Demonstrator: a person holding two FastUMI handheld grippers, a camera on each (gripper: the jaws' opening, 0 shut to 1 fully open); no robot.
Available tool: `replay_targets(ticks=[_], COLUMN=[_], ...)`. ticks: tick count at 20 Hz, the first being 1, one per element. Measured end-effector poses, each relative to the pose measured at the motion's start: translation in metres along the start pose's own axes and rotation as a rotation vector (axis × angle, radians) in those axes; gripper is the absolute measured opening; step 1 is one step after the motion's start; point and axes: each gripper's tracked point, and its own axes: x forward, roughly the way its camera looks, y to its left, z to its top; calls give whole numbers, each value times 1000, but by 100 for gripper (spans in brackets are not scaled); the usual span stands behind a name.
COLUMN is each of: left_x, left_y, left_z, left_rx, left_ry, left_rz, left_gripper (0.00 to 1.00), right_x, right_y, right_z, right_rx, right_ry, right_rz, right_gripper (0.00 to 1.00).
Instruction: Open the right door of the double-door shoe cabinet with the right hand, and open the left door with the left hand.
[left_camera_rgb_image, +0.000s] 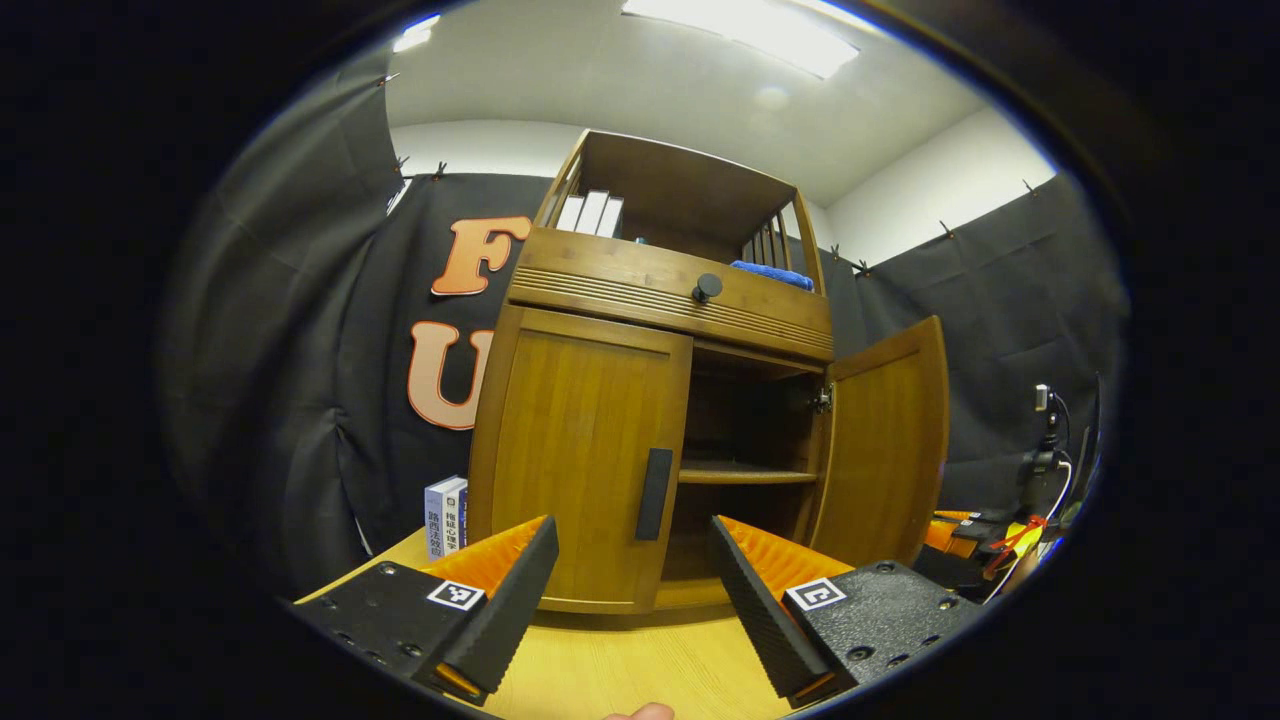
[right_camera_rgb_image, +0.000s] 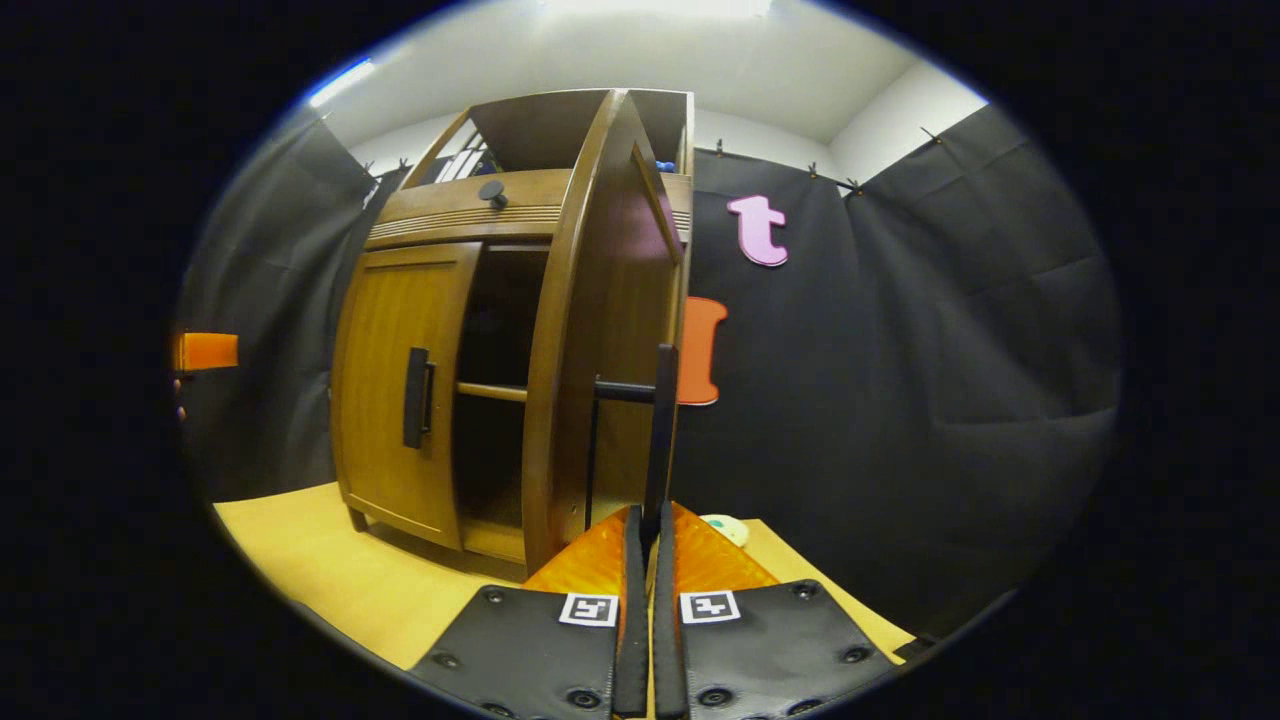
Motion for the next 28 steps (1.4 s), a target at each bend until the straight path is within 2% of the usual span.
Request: replay_targets(ticks=[1, 2, 4, 6, 7, 9, 15, 21, 22, 23, 25, 28], left_x=[-1, -2, -4, -6, -7, -10, -14, -20, -20, -20, -20, -22], left_y=[2, 4, 8, 13, 16, 21, 35, 43, 42, 42, 42, 37], left_z=[-1, -2, -4, -7, -10, -12, -6, -11, -12, -12, -11, -13], left_rx=[1, 2, 1, -5, -6, -7, 25, 22, 18, 13, 6, -9], left_ry=[1, 1, -1, 2, 8, 13, -12, -5, -3, -4, -11, -13], left_rz=[5, 10, 16, 29, 36, 50, 91, 121, 119, 116, 118, 101], left_gripper=[95, 92, 92, 95, 92, 95, 94, 92, 95, 92, 95, 95], right_x=[-2, -2, -6, -6, -6, -5, -1, -14, -20, -22, -35, -58], right_y=[-4, -5, -8, -18, -22, -36, -69, -77, -77, -81, -99, -114], right_z=[-1, -2, -6, -8, -7, -9, -14, -14, -12, -13, -9, 8], right_rx=[20, 22, 3, -10, 13, 68, 161, 202, 226, 225, 185, 197], right_ry=[-1, 1, 3, 9, 16, 24, 16, -12, -18, -23, -38, -44], right_rz=[-1, 7, 21, 29, 41, 56, 172, 222, 222, 197, 130, 56], right_gripper=[2, 2, 9, 9, 9, 9, 8, 9, 9, 9, 8, 8])
